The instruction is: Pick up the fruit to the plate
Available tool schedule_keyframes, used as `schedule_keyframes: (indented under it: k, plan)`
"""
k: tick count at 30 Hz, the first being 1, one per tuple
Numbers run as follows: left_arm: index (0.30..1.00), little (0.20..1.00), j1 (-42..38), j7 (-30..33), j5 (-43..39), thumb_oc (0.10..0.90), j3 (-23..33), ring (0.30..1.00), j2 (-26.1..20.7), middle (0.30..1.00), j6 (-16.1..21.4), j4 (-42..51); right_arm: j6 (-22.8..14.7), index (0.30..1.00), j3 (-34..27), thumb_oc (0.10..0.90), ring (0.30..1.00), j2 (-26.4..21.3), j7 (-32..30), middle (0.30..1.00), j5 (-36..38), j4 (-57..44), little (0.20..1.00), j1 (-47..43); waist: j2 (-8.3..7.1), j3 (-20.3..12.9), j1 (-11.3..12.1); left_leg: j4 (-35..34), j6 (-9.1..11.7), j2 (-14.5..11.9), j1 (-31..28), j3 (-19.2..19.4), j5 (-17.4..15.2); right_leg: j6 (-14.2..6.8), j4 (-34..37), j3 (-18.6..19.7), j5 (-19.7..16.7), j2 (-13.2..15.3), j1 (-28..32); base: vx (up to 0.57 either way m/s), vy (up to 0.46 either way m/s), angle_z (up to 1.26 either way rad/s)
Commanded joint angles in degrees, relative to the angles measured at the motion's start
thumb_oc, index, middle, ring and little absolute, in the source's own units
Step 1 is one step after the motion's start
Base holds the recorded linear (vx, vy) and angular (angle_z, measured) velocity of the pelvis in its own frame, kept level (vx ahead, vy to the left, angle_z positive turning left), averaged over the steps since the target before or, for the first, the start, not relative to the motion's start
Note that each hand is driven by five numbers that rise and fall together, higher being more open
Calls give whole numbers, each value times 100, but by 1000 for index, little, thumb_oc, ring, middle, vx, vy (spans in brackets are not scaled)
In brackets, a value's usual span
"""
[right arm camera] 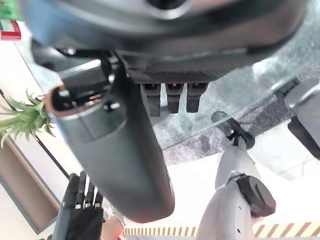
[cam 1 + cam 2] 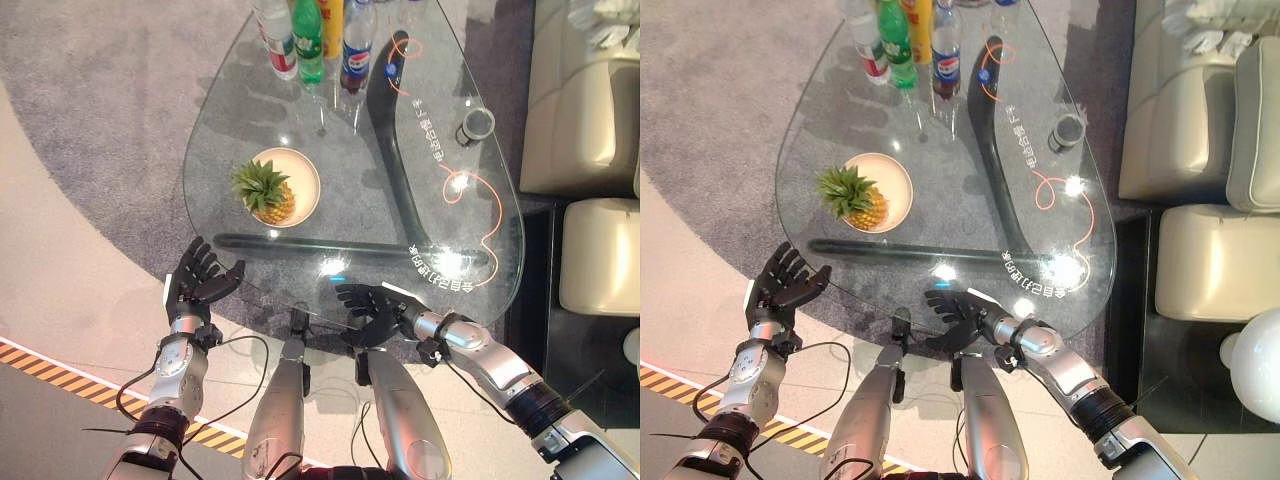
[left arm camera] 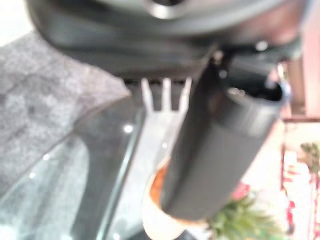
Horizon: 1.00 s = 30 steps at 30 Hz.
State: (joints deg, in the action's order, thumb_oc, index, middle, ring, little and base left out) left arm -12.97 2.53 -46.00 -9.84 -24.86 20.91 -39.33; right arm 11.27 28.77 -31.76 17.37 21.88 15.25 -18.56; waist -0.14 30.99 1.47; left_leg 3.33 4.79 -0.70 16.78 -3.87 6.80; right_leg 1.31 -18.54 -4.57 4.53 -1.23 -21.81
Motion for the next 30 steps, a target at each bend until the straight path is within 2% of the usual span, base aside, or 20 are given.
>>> schedule_keyframes:
  k: [1,6,7,10,17,20,21,23,25,27,28,30]
  plan:
    - [900,900,227,-225,11,800,378,900,32,900,102,225,-410,900,-81,800,900,71,237,900,-62,-350,900,400,-94,-441,-92,227,-53,313,-34,-130,-241,-300,926,-109,-335,123,569,22,-18,4]
    - [900,900,650,-387,207,800,254,900,337,900,-228,111,-451,900,-281,800,900,258,239,900,-146,-88,900,920,-129,-797,-46,-41,-33,306,-476,-205,-234,-332,1293,-151,-385,156,1143,33,-26,9]
    - [900,900,820,-502,264,800,220,900,433,900,-350,78,-438,900,-352,800,900,354,231,900,-135,30,900,1131,-144,-964,-27,-180,-25,297,-698,-229,-234,-364,1449,-172,-413,171,1392,62,-21,18]
    - [900,900,1020,-652,379,800,231,900,523,900,-570,57,-375,900,-435,800,900,479,267,900,-261,182,900,1343,-143,-1137,-16,-294,-24,280,-891,-230,-233,-384,1561,-179,-435,181,1596,44,4,7]
    - [900,900,1492,-1029,878,800,164,900,807,900,-1497,-506,-145,900,-676,800,900,967,96,900,-375,1066,900,1872,-119,-1872,-13,-452,-41,227,-1428,-198,-305,-415,1814,-217,-453,206,2206,93,18,4]
    - [900,900,1527,-1070,862,800,148,900,890,900,-1631,-725,-91,900,-740,800,900,1072,-22,900,-346,1363,900,1900,-114,-1981,-23,-472,-49,209,-1524,-165,-335,-423,1867,-216,-458,211,2299,58,21,5]
    - [900,900,1530,-1246,879,800,117,900,1001,900,-1837,-1096,-188,900,-843,800,900,1226,-174,900,-264,2001,900,1879,-104,-2115,-31,-491,-65,192,-1643,-129,-382,-438,1933,-215,-460,219,2434,44,27,2]
    - [900,900,1520,-1348,817,800,77,900,1044,900,-1898,-1317,-325,900,-904,800,900,1288,-324,900,-232,2398,900,1841,-94,-2177,-31,-517,-74,187,-1711,-123,-401,-443,1964,-206,-460,216,2496,47,26,3]
    - [900,900,1483,-1449,780,800,85,900,1150,900,-1961,-1864,-674,900,-1048,800,900,1432,-663,900,-134,3149,900,1769,-69,-2289,-43,-568,-97,174,-1844,-72,-447,-467,2047,-187,-478,231,2615,39,31,2]
    - [900,900,1442,-1468,671,800,115,900,1201,900,-2038,-2213,-817,900,-1196,800,900,1547,-1157,900,144,3548,900,1742,-62,-2358,-60,-574,-110,177,-1894,-30,-482,-486,2097,-167,-500,246,2661,13,17,0]
    - [900,900,1437,-1459,644,800,126,900,1211,900,-2050,-2256,-786,900,-1214,800,900,1558,-1114,900,79,3594,900,1738,-60,-2363,-62,-575,-112,176,-1901,-24,-485,-488,2102,-166,-504,248,2666,31,44,-2]
    - [900,900,1384,-1349,461,800,279,900,1332,900,-2178,-2730,-943,900,-1453,800,900,1711,-1556,900,269,4133,900,1715,-40,-2440,-94,-600,-139,172,-1977,44,-539,-513,2186,-133,-541,265,2725,33,49,-4]
